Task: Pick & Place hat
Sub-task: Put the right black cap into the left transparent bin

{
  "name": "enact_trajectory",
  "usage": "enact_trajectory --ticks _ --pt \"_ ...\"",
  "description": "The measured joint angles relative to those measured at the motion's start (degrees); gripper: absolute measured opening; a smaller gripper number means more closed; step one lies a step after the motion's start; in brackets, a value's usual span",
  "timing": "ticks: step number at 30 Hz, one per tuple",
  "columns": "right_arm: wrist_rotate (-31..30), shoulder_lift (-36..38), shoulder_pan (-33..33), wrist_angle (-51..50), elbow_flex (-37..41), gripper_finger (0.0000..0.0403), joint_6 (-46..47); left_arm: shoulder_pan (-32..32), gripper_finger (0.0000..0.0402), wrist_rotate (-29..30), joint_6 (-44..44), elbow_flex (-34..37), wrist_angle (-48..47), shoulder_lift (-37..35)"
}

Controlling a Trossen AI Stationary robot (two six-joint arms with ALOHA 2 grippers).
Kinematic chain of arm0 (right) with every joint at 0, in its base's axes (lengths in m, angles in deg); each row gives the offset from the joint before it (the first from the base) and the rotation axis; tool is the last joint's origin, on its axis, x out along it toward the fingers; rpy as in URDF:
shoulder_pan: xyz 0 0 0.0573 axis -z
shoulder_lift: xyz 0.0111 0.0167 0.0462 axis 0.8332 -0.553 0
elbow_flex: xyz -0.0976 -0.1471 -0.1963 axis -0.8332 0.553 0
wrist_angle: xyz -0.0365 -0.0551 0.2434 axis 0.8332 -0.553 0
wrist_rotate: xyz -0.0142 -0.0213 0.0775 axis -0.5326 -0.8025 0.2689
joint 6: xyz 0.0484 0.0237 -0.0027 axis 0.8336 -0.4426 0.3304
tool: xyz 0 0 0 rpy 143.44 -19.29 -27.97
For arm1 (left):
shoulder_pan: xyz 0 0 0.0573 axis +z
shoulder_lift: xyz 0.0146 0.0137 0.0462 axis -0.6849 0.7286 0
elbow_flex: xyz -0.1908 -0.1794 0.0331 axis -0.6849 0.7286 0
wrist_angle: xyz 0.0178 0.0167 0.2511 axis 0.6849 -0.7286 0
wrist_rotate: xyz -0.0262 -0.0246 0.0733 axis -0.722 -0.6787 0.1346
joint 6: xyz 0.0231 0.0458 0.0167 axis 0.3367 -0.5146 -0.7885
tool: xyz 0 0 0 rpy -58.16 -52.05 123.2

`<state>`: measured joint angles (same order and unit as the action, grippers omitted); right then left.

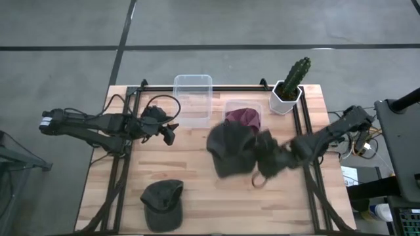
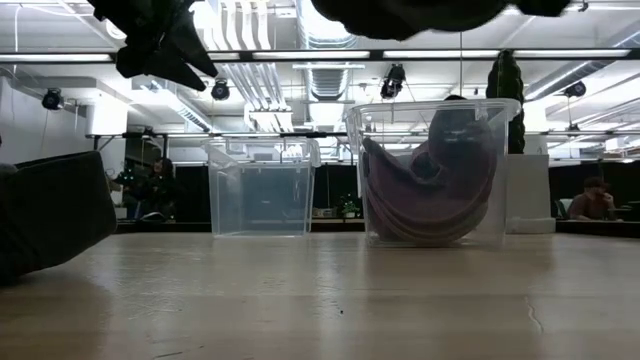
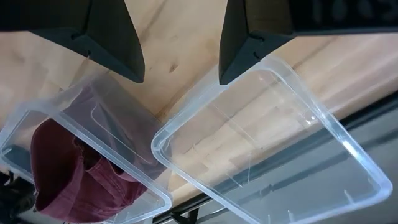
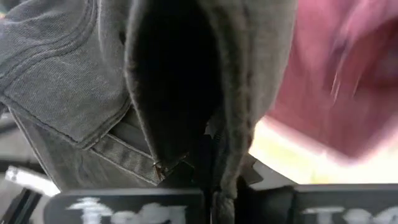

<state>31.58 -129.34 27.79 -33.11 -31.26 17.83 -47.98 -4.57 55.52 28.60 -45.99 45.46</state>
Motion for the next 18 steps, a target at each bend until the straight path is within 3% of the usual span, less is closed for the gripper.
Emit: enact_trajectory --ticks 7,12,18 --pt "-0.4 5.2 15.2 8.9 -0.9 0.0011 -20.0 0.0 0.0199 8.2 -3.5 0.0 -0.3 -2.2" --pt "7.4 5.2 25.2 21.4 -0.9 0.0011 -33.3 0.2 0.0199 13.4 -5.7 0.0 -0.9 -5.4" --pt "16.0 1.9 35.1 30.6 -0.9 0.0011 -39.8 0.2 0.0199 16.8 -7.6 0.0 -1.0 -9.1"
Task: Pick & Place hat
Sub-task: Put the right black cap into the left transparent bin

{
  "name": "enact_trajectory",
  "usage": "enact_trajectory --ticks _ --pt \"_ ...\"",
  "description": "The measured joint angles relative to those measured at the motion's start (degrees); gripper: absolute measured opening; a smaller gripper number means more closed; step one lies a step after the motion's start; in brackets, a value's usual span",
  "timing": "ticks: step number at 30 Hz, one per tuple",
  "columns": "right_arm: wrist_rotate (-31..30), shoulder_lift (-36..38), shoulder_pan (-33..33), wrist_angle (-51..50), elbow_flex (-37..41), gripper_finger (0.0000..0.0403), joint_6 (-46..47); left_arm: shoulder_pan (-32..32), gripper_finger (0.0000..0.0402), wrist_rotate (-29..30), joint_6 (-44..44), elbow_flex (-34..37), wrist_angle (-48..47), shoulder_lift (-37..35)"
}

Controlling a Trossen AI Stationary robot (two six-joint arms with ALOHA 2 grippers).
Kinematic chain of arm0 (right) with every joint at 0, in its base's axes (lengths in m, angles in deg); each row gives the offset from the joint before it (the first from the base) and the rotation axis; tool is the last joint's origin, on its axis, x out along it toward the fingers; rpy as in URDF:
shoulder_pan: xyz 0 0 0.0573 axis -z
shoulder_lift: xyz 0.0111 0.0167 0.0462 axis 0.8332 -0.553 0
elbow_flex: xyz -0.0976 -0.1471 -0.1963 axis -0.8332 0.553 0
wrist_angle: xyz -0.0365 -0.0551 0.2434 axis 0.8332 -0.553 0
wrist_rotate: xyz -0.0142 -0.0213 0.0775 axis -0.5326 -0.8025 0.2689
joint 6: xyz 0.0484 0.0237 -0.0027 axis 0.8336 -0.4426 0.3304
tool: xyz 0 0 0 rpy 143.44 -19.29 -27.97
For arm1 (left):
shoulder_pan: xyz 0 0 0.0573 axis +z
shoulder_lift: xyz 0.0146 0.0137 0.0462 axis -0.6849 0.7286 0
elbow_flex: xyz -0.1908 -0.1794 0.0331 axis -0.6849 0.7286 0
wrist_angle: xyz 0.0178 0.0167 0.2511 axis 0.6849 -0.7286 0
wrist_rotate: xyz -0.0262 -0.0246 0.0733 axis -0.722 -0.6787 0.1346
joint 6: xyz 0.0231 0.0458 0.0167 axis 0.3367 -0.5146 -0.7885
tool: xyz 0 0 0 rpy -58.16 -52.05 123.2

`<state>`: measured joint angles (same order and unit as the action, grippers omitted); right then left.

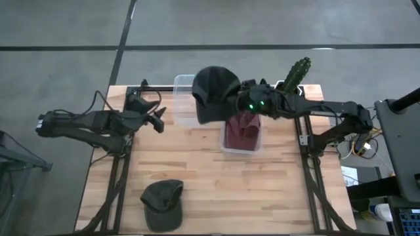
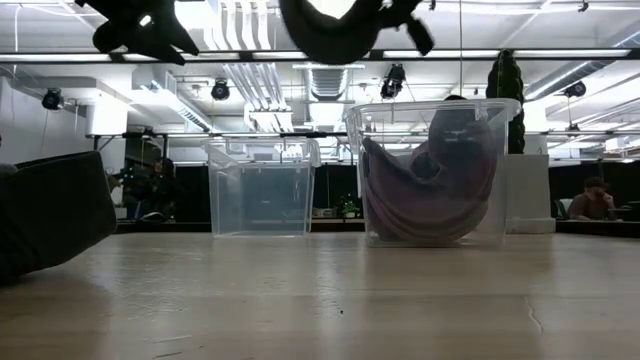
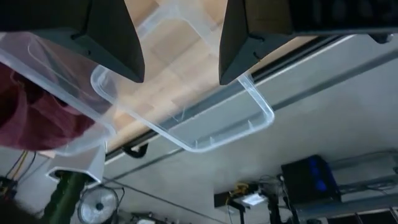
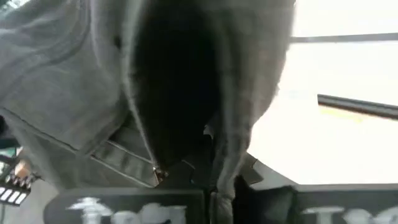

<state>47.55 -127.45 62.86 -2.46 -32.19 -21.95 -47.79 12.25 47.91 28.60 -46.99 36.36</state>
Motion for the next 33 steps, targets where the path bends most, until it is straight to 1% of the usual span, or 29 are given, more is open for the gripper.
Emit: enact_trajectory --ticks 4,11,17,22,25,28,33 --pt "5.2 -3.5 4.4 6.1 0.0 0.0011 -1.8 0.0 0.0199 0.1 -0.4 0.0 0.2 -1.6" --pt "11.4 -10.5 8.7 17.0 -0.2 0.0011 -2.2 0.0 0.0199 1.7 -2.4 0.0 1.1 -1.8" --pt "15.1 -18.2 11.3 21.3 -4.5 0.0011 -2.3 0.1 0.0199 3.4 -4.5 0.0 1.2 -1.8" --pt "16.3 -24.4 12.9 21.5 -9.8 0.0011 -3.3 0.1 0.0199 4.5 -5.7 0.0 1.2 -1.8" --pt "16.6 -27.3 13.9 19.7 -12.2 0.0011 -3.3 0.1 0.0199 4.5 -6.2 0.0 1.1 -1.8" --pt "16.3 -28.8 14.9 16.4 -13.3 0.0011 -3.3 0.1 0.0199 4.5 -6.3 0.0 1.1 -1.8" --pt "16.2 -30.2 15.9 15.6 -13.3 0.0011 -2.1 0.1 0.0199 4.5 -6.3 0.0 1.1 -1.8"
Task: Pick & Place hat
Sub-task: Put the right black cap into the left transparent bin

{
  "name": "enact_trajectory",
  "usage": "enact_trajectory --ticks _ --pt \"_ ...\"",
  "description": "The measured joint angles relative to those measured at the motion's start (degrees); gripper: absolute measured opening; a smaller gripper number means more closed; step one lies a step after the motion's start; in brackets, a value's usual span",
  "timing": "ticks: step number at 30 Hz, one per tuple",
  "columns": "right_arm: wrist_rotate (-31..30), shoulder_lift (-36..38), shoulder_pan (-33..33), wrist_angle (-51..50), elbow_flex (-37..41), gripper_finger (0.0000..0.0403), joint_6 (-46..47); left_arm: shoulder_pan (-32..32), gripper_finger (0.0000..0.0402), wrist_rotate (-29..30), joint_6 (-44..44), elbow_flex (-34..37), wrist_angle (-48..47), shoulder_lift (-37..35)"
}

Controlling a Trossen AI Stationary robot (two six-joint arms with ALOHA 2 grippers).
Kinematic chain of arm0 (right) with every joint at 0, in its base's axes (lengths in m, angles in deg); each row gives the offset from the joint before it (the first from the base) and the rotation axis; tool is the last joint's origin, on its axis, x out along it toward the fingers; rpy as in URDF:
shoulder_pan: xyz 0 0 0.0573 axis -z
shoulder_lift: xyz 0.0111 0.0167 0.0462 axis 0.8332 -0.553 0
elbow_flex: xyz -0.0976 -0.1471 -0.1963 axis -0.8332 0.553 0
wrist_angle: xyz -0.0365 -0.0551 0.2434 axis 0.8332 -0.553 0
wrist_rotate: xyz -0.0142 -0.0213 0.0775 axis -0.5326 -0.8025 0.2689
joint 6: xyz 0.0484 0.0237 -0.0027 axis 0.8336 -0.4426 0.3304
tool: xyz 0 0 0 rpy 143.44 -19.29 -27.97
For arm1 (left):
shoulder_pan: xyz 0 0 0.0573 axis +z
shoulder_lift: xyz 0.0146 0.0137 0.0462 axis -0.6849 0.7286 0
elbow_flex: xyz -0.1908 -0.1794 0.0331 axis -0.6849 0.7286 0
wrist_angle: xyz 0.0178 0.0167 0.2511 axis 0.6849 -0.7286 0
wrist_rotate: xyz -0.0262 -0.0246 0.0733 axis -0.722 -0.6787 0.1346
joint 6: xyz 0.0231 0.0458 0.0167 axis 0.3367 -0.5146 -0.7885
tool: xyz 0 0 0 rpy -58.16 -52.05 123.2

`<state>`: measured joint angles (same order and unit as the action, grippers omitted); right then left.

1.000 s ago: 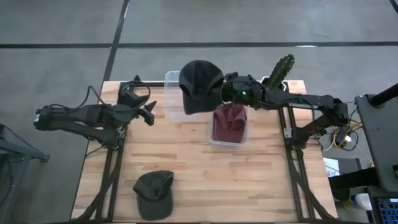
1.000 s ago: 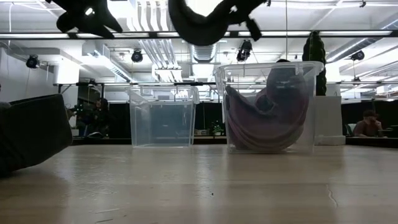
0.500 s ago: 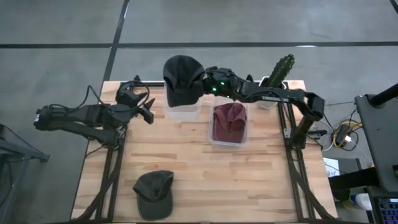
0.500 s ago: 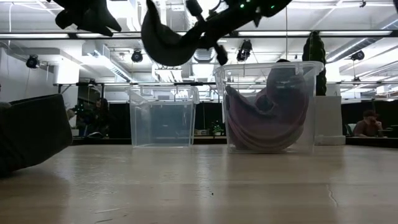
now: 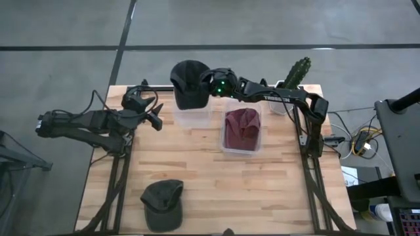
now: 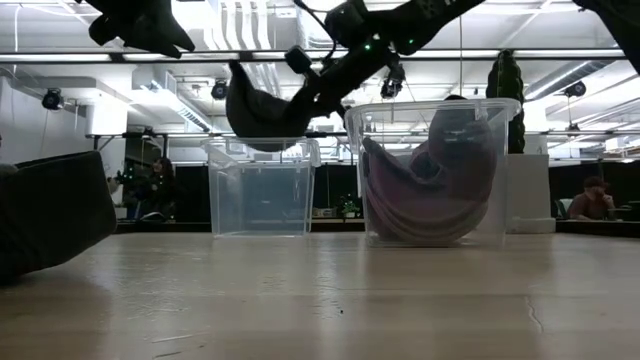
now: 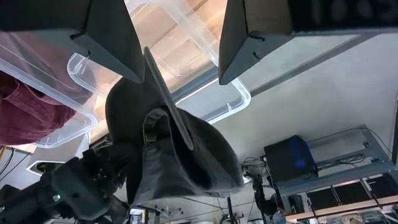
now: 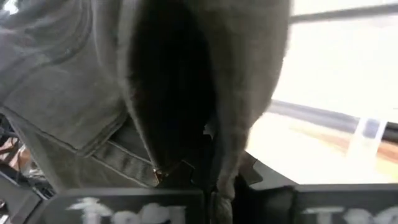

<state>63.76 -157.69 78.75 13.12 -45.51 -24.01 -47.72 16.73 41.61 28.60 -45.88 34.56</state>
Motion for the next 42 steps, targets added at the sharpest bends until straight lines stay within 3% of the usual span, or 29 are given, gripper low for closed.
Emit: enact_trajectory --ticks 7,23,42 --pt "-0.1 -1.3 0.1 -7.0 -1.0 0.0011 0.8 0.0 0.0199 0.0 -1.0 0.0 0.0 0.0" --pt "-0.4 -1.2 0.4 -8.5 -1.0 0.0014 3.3 0.0 0.0199 -0.1 -1.6 0.0 0.0 0.0" --pt "0.2 -1.2 0.4 -8.9 -0.9 0.01 3.6 0.0 0.0199 -0.1 -1.7 0.0 0.0 0.0"
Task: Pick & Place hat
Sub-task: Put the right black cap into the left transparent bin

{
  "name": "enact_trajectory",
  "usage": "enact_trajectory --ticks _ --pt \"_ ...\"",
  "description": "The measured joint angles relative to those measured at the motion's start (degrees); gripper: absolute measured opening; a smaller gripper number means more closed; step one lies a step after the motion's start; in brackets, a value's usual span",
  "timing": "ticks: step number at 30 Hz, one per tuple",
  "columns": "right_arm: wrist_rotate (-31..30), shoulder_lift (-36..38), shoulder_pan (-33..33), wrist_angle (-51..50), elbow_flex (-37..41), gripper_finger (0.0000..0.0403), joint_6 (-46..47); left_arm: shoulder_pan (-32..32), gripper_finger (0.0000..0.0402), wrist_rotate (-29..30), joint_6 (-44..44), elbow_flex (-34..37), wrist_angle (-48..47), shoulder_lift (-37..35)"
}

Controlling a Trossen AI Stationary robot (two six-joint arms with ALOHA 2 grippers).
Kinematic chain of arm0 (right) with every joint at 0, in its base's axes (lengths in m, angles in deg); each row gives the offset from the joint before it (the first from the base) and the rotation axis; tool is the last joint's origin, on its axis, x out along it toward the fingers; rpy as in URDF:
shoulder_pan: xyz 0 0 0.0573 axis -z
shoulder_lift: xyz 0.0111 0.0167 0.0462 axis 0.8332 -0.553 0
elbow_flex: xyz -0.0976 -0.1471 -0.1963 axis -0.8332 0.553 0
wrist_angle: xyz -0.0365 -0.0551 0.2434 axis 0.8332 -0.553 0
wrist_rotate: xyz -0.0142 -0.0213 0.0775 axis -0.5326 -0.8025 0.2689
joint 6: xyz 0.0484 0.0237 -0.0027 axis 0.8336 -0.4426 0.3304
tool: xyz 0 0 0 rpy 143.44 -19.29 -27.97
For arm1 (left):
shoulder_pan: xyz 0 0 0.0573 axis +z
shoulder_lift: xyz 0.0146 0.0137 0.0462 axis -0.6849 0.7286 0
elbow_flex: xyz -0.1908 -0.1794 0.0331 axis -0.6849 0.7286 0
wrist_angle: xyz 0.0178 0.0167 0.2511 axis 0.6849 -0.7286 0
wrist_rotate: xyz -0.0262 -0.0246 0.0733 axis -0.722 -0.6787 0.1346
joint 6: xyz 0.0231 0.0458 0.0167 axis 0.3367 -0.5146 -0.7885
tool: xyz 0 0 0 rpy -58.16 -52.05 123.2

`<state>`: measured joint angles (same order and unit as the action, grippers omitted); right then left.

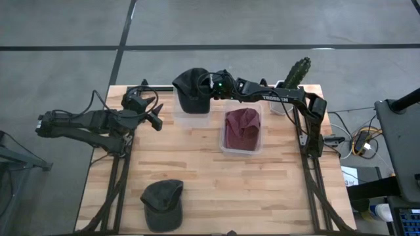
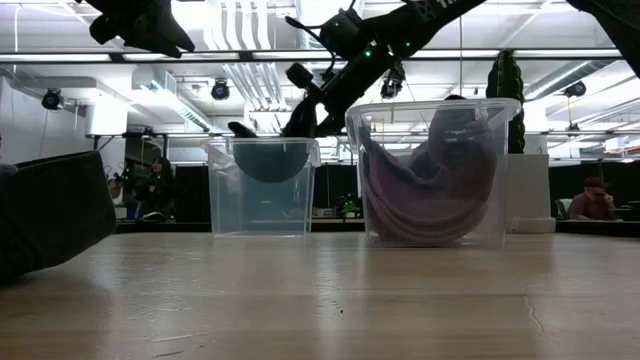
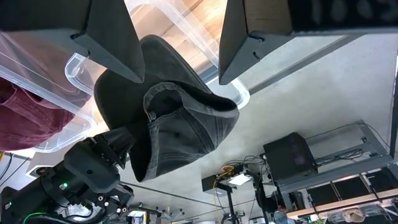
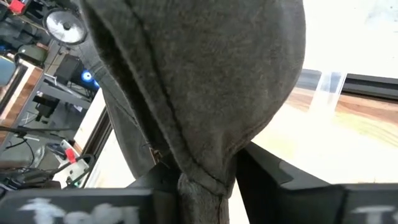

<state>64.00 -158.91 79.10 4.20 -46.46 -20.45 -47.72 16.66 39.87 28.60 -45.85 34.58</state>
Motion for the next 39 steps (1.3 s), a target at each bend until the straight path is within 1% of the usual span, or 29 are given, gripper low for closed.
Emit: enact_trajectory --ticks 9,14,21,30,39 --pt "2.2 0.0 0.0 -0.3 0.0 0.0102 0.0 0.0 0.0199 0.0 0.0 0.0 0.0 0.0" --pt "4.3 0.0 0.0 -0.3 0.0 0.0114 0.0 0.0 0.0199 0.0 0.0 0.0 0.2 0.0" --pt "4.5 0.1 0.0 -0.8 0.0 0.0127 0.0 0.0 0.0199 -0.1 -2.5 0.0 3.0 0.0" --pt "5.4 0.2 0.0 -7.4 0.0 0.0128 1.0 0.0 0.0199 -0.1 -3.1 0.0 3.6 0.0" --pt "6.5 0.2 0.0 -8.3 -0.7 0.0128 0.8 0.0 0.0199 -0.1 -3.1 0.0 3.5 0.2"
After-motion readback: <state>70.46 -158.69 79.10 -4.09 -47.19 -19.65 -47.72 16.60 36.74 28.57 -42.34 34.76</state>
